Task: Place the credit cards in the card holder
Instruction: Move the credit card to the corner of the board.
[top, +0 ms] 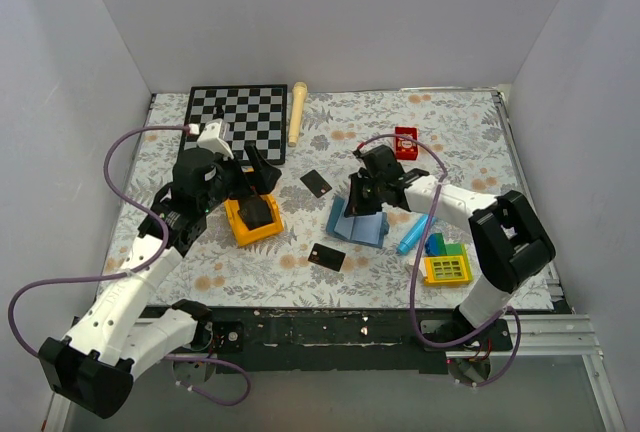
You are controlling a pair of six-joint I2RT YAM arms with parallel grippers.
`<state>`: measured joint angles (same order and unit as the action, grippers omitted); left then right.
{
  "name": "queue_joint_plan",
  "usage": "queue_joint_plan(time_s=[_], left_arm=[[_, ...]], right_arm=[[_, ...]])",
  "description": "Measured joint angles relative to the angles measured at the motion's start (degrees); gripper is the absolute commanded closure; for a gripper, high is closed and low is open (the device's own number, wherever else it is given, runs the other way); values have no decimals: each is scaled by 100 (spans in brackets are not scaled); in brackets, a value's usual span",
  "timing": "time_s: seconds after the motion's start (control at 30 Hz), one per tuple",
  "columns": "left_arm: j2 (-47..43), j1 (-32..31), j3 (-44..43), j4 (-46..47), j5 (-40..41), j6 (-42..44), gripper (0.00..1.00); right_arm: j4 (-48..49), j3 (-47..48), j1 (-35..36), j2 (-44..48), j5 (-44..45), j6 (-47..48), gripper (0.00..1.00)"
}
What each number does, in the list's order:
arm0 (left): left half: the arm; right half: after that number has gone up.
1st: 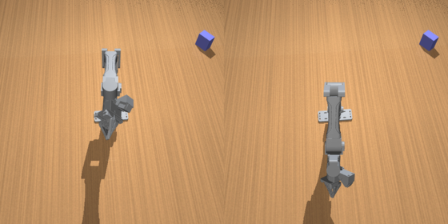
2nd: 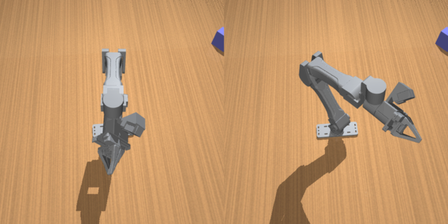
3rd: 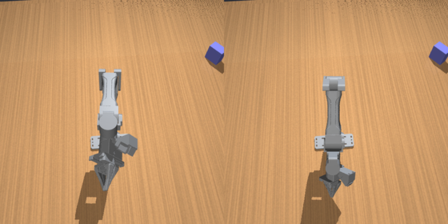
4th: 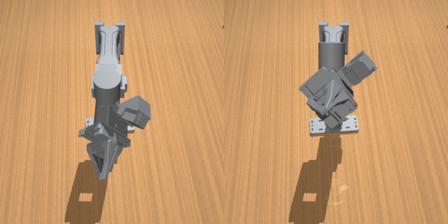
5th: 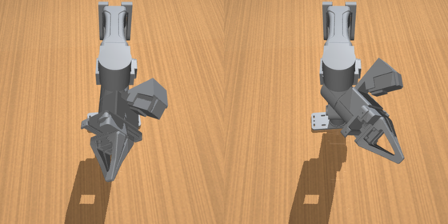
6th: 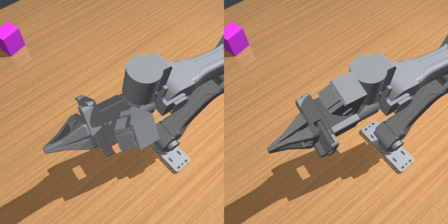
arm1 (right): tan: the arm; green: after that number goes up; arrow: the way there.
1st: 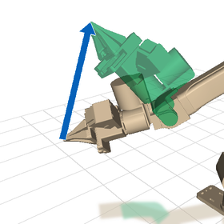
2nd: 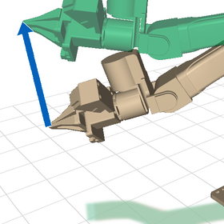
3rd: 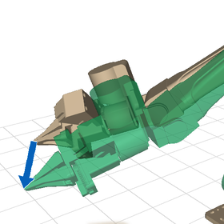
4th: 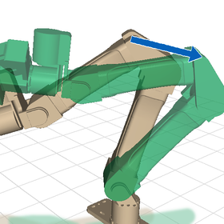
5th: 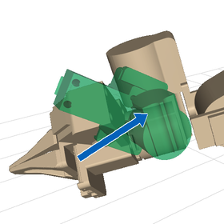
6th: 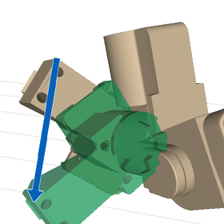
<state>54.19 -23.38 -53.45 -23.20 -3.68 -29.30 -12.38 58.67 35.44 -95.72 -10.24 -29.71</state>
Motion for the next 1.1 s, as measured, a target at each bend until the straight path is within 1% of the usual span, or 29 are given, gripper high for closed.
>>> queue_joint_plan(time_s=[0.17, 0.23, 0.27, 0.3, 0.37, 0.43, 0.47, 0.63, 0.7, 0.8, 0.9, 0.97, 1.0, 1.07, 1.1], left_arm=[[-94, -13, 173, 39, -212, 79, 6], [-114, -74, 267, 63, -247, 81, 6], [-118, -114, 310, 81, -251, 79, 6], [-120, -173, 361, 79, -247, 79, 6], [-122, -315, 461, 52, -227, 76, 6], [-122, -457, 540, 24, -188, 57, 6], [-122, -514, 562, 15, -166, 50, 6], [-120, -758, 612, -13, -4, -13, 6], [-120, -789, 612, -15, 42, -31, 6], [-120, -789, 612, -15, 116, -35, 6], [-120, -789, 612, -17, 170, -35, 6], [-120, -789, 612, -15, 181, -35, 6], [-116, -791, 612, -17, 184, -35, 6], [-114, -796, 612, -20, 190, -33, 6], [-114, -798, 612, -24, 195, -31, 7]], right_arm=[[-52, -192, 0, 232, 46, 9, 89], [-81, -286, 0, 363, 76, 20, 85], [-79, -317, 0, 413, 87, 28, 80], [-98, -345, 0, 470, 98, 50, 72], [-98, -378, 0, 551, 111, 83, 47], [-118, -415, 0, 654, 120, 170, 36], [-133, -420, 0, 693, 136, 153, 33], [-210, -420, 0, 1051, 236, 315, 32], [-302, -420, 0, 1259, 304, 365, 32], [-372, -431, 0, 1633, 483, 428, 29], [-278, -533, 0, 2059, 588, 605, 31], [-317, -494, 0, 2094, 614, 804, 37], [-496, -385, 0, 2009, 638, 951, 38], [-876, -103, 0, 1716, 824, 1145, 38], [-940, -59, 2, 1624, 935, 1198, 35]])
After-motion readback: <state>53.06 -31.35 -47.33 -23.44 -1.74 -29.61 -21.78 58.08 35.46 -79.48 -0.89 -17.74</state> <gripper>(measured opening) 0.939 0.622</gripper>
